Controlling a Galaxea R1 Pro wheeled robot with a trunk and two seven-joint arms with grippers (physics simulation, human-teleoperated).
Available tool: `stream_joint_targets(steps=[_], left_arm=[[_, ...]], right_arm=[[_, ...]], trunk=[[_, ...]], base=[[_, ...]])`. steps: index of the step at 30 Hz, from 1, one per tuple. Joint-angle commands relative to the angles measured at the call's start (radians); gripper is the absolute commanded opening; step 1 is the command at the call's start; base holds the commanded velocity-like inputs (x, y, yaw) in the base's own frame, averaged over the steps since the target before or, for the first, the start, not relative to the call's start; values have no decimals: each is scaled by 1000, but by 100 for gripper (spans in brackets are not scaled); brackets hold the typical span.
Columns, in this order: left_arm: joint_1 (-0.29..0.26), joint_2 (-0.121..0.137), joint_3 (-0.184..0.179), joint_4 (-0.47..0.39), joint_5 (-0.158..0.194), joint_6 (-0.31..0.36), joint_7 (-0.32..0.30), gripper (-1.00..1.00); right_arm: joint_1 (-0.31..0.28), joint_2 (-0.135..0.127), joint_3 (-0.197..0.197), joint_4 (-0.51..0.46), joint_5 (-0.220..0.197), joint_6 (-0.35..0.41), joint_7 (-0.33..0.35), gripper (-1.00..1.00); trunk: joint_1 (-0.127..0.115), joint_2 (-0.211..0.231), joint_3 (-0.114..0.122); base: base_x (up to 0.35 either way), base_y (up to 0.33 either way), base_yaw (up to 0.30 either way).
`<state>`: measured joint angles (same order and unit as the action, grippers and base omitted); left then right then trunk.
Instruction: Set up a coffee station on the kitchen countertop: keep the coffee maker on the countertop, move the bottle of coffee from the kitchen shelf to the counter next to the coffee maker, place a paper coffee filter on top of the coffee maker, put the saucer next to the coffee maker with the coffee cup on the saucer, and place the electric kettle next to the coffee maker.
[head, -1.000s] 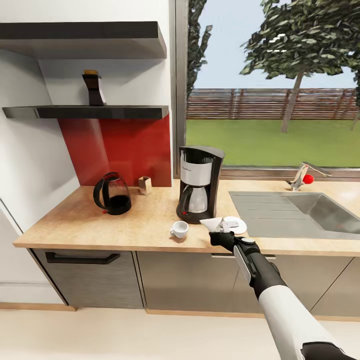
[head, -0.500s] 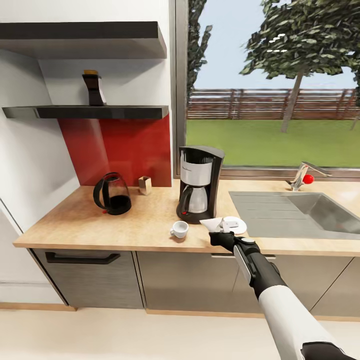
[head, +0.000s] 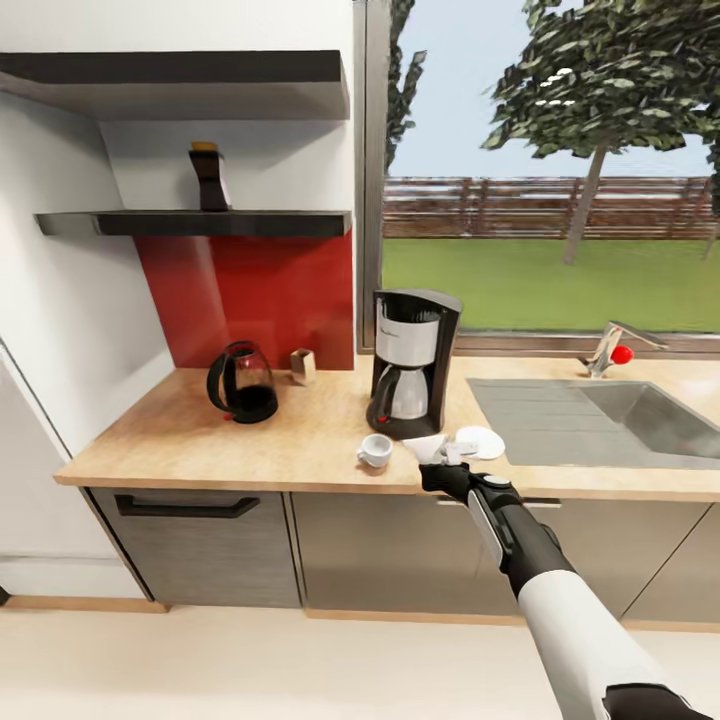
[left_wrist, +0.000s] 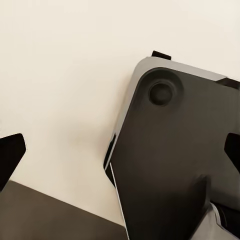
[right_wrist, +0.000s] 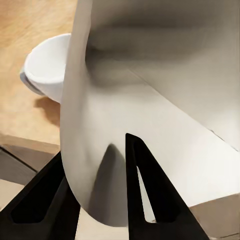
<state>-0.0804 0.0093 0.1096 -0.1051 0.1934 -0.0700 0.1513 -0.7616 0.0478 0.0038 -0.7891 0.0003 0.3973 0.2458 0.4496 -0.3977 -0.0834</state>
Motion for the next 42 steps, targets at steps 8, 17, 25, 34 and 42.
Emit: stream_joint_targets(steps=[8, 17, 25, 34, 42], left_arm=[[-1, -1, 3, 1, 1, -4, 0, 100], [-1, -2, 0, 2, 1, -4, -1, 100], [-1, -2, -1, 2, 0, -4, -1, 100], [-1, 0, -1, 2, 0, -4, -1, 100], [-1, -1, -1, 4, 0, -4, -1, 100]], right_arm=[[0, -3, -1, -4, -1, 6, 1, -100], [-1, -2, -7, -12, -1, 16, 2, -100], [-1, 0, -5, -18, 0, 74, 1, -100], [-4, 4, -2, -404, 0, 451, -4, -100], [-17, 5, -2, -512, -2, 551, -7, -100]], trunk=[[0, -2, -2], [0, -2, -2], [0, -2, -2], [0, -2, -2], [0, -2, -2]], base=[[-43, 70, 0], [0, 1, 0], [0, 0, 0], [0, 0, 0], [0, 0, 0]])
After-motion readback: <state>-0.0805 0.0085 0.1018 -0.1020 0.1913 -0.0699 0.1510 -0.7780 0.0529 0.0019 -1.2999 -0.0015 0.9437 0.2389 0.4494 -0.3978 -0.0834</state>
